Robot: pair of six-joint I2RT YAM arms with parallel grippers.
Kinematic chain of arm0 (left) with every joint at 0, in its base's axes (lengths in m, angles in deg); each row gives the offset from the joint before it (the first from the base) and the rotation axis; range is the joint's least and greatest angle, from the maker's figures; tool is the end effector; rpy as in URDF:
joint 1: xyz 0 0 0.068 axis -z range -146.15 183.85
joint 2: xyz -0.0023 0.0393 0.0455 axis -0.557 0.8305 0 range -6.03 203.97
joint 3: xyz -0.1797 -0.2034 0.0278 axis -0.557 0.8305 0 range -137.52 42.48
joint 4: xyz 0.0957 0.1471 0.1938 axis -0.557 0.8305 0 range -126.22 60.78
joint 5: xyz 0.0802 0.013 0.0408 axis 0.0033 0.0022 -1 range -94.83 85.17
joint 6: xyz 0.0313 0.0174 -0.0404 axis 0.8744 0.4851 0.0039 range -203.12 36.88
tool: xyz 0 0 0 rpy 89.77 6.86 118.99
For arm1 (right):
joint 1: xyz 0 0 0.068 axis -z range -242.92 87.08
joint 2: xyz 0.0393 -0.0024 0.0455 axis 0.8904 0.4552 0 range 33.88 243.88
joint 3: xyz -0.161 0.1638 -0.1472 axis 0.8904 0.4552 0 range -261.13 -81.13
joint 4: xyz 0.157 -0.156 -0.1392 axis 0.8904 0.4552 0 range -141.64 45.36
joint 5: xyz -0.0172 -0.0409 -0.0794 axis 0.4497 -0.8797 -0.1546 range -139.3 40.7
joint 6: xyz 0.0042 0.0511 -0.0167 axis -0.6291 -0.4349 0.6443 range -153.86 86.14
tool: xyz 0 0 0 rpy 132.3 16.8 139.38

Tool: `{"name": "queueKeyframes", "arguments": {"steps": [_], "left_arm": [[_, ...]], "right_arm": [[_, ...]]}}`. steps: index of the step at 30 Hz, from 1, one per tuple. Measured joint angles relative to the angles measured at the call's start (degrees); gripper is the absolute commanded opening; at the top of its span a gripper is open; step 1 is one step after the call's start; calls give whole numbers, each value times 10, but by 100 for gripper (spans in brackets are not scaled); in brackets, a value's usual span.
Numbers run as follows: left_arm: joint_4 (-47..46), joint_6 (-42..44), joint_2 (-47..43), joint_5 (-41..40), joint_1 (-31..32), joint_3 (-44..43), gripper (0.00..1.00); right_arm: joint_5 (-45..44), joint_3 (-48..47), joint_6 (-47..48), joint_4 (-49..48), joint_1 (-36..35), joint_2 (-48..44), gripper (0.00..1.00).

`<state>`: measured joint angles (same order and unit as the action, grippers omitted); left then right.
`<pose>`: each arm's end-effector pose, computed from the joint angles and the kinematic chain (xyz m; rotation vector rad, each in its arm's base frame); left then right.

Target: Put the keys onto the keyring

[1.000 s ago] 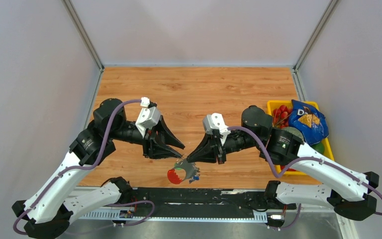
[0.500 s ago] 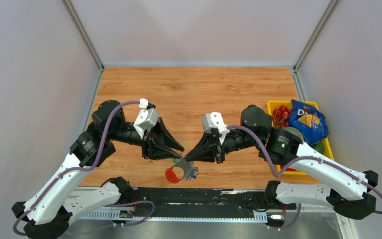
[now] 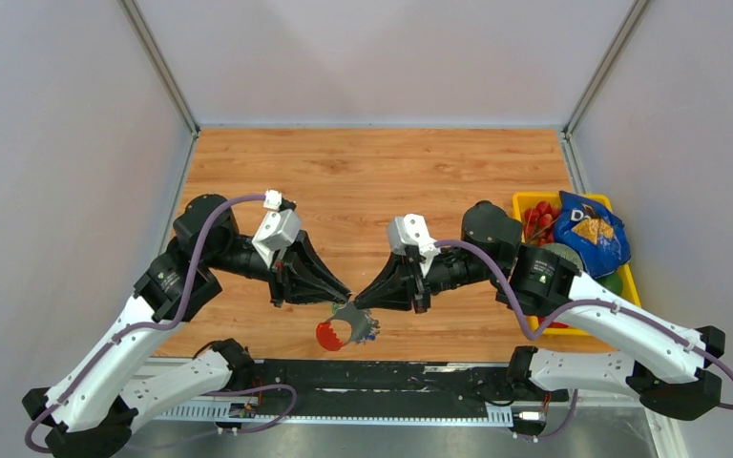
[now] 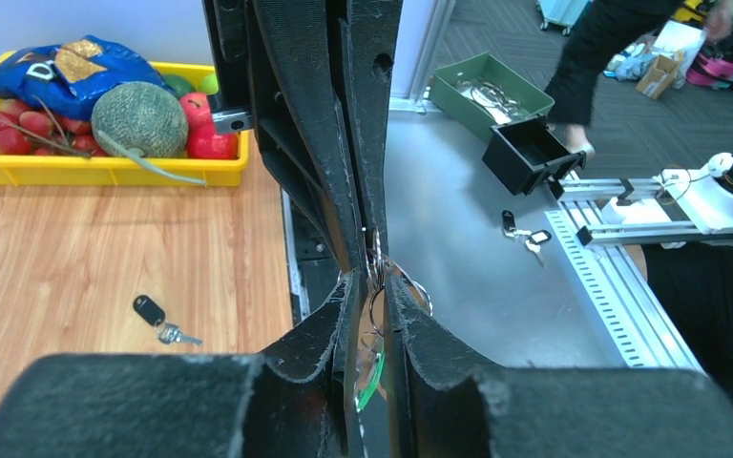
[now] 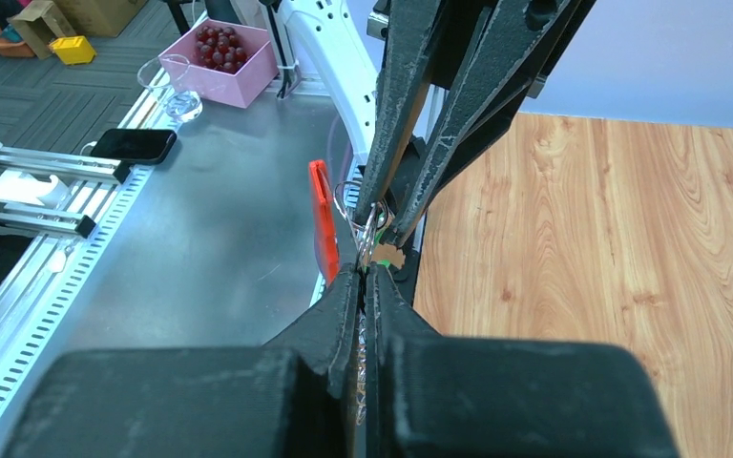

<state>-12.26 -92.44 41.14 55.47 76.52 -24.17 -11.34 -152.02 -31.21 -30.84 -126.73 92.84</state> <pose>0.0841 -0.1196 0.4382 1.3079 1.3119 -1.5133 0.0740 0.2000 0.4333 -1.4408 1.2248 1.3272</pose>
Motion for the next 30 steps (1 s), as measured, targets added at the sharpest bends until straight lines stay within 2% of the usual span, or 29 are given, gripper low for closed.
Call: {"name": "queueKeyframes", "arguments": {"steps": [4, 7, 8, 16, 23, 30], "left_arm": [[-13, -10, -3, 9, 0, 8, 18], [-22, -16, -3, 13, 0, 10, 2], [-26, -19, -3, 15, 0, 12, 1], [-38, -22, -6, 17, 0, 18, 0], [-6, -5, 2, -12, 0, 7, 0], [80, 29, 35, -75, 1, -26, 0]], "right_arm": [[0, 0, 0, -1, -2, 3, 0], [0, 0, 0, -1, -2, 3, 0], [0, 0, 0, -1, -2, 3, 0], [1, 0, -1, -1, -3, 3, 0], [-17, 0, -6, 0, -3, 2, 36], [-77, 0, 4, 38, -3, -25, 47]]}}
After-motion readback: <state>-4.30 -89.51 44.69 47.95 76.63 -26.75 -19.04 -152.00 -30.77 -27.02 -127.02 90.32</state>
